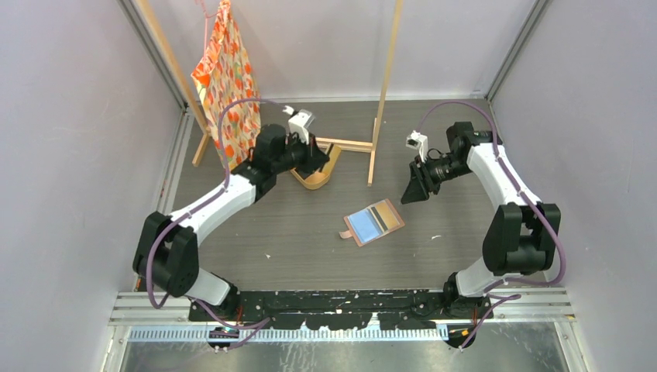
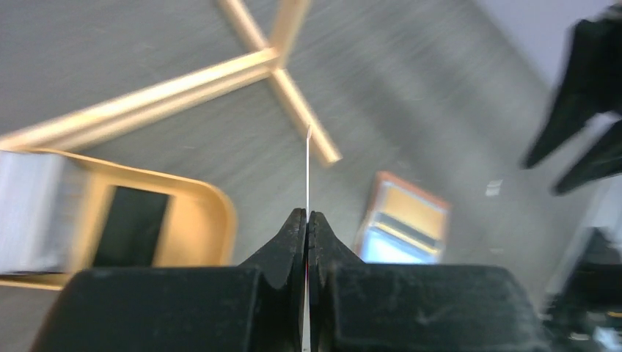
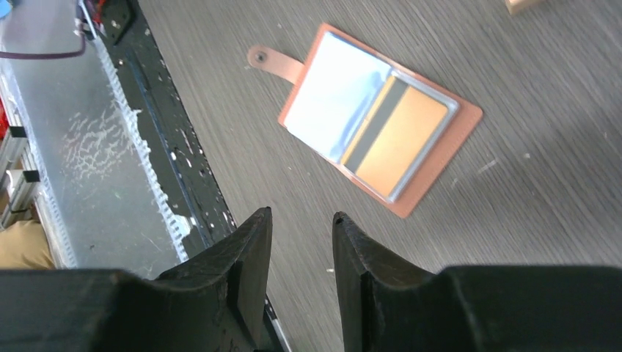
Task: Put the credit cards into the card holder
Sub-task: Pick up the credit card from the storage box.
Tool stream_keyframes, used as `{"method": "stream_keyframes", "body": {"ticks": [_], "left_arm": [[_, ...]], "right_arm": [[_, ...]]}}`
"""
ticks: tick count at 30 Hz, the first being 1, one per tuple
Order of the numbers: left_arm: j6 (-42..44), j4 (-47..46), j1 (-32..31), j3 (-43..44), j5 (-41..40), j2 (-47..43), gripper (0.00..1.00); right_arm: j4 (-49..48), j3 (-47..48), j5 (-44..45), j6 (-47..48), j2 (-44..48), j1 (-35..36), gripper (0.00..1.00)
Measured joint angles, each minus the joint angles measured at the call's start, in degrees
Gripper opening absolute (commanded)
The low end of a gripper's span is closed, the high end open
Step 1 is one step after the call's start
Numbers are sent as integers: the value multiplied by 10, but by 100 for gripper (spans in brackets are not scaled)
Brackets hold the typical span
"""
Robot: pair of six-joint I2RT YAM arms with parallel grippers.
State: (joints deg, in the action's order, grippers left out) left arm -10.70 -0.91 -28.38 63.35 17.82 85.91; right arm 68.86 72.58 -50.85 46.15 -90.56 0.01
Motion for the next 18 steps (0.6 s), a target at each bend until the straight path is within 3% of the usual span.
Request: {"method": "stream_keyframes", "body": {"ticks": [5,9,13,18], "left_arm": [[-207,-205,0,-144,85,-42,0],[-370,-369,-7,-237,101,-43,1],[-478,-488,-34,-297,66,-43,1],[-535,-581,-95,-324,-5,-37,1]], "right_arm": [[-35,-16,-43,-51,50,24,43],[-64,-33,-92,-99,80,30,47],[-133,-68,-134,-187,110,30,49],[-228,-103,-190,-318,113,30,50]]}}
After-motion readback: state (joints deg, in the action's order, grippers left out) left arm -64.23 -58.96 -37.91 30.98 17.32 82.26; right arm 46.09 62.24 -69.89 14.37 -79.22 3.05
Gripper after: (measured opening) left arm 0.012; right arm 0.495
